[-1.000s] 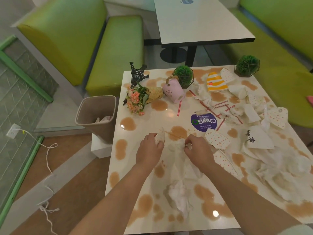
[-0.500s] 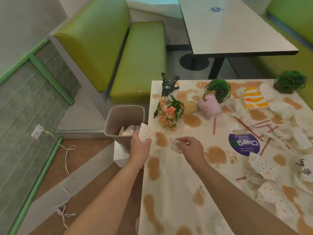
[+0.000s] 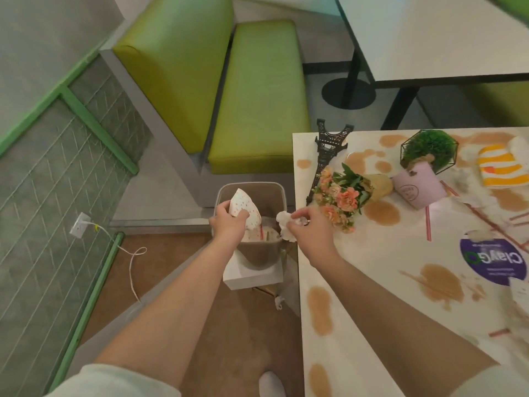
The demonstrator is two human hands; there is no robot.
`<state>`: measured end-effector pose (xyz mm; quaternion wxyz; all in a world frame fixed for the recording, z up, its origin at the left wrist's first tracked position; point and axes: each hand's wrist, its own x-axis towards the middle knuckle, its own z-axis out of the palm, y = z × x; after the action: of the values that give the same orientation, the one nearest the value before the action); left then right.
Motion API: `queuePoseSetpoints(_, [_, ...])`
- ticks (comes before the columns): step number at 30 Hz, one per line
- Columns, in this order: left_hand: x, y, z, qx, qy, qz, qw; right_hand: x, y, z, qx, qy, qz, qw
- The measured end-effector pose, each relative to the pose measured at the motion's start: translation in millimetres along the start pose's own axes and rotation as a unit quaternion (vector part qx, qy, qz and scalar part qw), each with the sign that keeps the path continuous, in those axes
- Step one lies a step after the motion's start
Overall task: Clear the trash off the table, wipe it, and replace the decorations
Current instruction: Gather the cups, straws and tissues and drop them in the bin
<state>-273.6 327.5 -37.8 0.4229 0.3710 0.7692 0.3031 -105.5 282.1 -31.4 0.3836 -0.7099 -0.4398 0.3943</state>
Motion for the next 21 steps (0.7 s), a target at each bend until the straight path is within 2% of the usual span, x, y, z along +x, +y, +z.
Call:
queuePoseSetpoints(5, [22, -10, -6, -0.055, -0.046, -0.017, 0.997, 19, -10, 25, -0.017, 0.017, 0.000, 1.000])
queuePoseSetpoints(13, [27, -23, -16, -0.020, -0.003, 0.031, 0.999, 39, -22, 56, -0.060, 0.029, -0.044, 0.997])
queuePoseSetpoints(15, [23, -23, -16, -0.013, -0.012, 0.040, 0.999, 42, -18, 62, -0.092, 0.002, -0.035, 0.995])
queuePoseSetpoints(18, [10, -25, -14, 0.004, -0.030, 0.059, 0.998, 31, -7, 59, -0.141, -0.080, 0.002, 0.987])
queuePoseSetpoints(21, [-11, -27, -7, 0.017, -0.052, 0.074, 0.996, 12, 4, 38, -0.131, -0.073, -0.016, 0.989])
